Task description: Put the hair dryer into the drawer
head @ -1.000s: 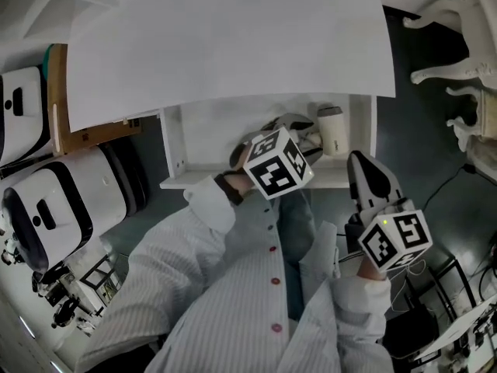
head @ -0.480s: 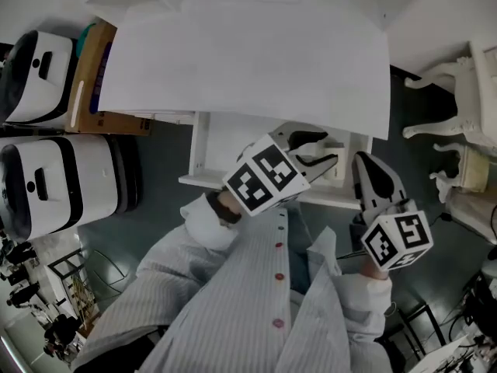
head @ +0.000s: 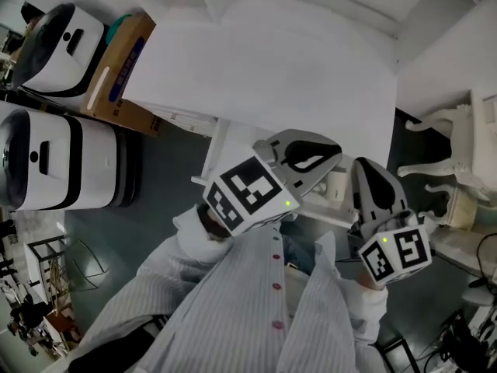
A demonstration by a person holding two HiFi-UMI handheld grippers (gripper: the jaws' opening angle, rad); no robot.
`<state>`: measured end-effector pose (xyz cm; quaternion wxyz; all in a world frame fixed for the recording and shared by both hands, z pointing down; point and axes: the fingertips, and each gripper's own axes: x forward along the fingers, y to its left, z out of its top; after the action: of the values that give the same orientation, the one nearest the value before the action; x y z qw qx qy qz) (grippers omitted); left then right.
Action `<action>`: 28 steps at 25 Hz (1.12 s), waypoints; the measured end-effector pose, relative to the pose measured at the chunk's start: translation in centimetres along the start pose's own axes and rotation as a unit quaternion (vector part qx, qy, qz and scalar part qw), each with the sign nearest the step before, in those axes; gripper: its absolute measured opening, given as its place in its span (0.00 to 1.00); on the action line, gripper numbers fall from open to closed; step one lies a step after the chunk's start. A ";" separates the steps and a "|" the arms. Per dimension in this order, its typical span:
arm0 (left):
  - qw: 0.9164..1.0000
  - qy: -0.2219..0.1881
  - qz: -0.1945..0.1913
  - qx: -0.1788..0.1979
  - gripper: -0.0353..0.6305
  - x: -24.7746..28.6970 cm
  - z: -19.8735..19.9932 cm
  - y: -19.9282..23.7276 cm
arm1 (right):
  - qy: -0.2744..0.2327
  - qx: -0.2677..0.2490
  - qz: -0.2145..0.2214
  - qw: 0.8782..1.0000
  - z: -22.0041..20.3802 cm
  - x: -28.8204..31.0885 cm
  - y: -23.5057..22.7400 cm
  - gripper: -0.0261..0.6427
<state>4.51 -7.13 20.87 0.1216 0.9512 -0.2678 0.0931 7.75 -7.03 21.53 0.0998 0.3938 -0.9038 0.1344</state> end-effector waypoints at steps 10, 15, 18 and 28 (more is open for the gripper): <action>0.999 -0.036 -0.003 -0.017 0.07 -2.1 2.1 -0.6 | -0.027 -0.015 0.024 0.999 2.6 0.4 2.5 0.06; 0.999 -0.040 0.002 -0.018 0.07 -2.6 2.3 -0.3 | -0.029 -0.013 0.024 0.999 2.9 0.3 2.7 0.06; 0.999 -0.042 0.001 -0.018 0.07 -2.8 2.5 -0.3 | -0.029 -0.013 0.023 0.999 2.9 0.3 2.9 0.06; 0.999 -0.038 -0.005 -0.018 0.07 -3.2 2.0 -0.6 | -0.027 -0.009 0.014 1.000 2.4 0.0 3.3 0.06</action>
<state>2.43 -5.61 18.11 0.1290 0.9529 -0.2695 0.0518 5.17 -5.63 18.70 0.0775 0.3836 -0.9128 0.1168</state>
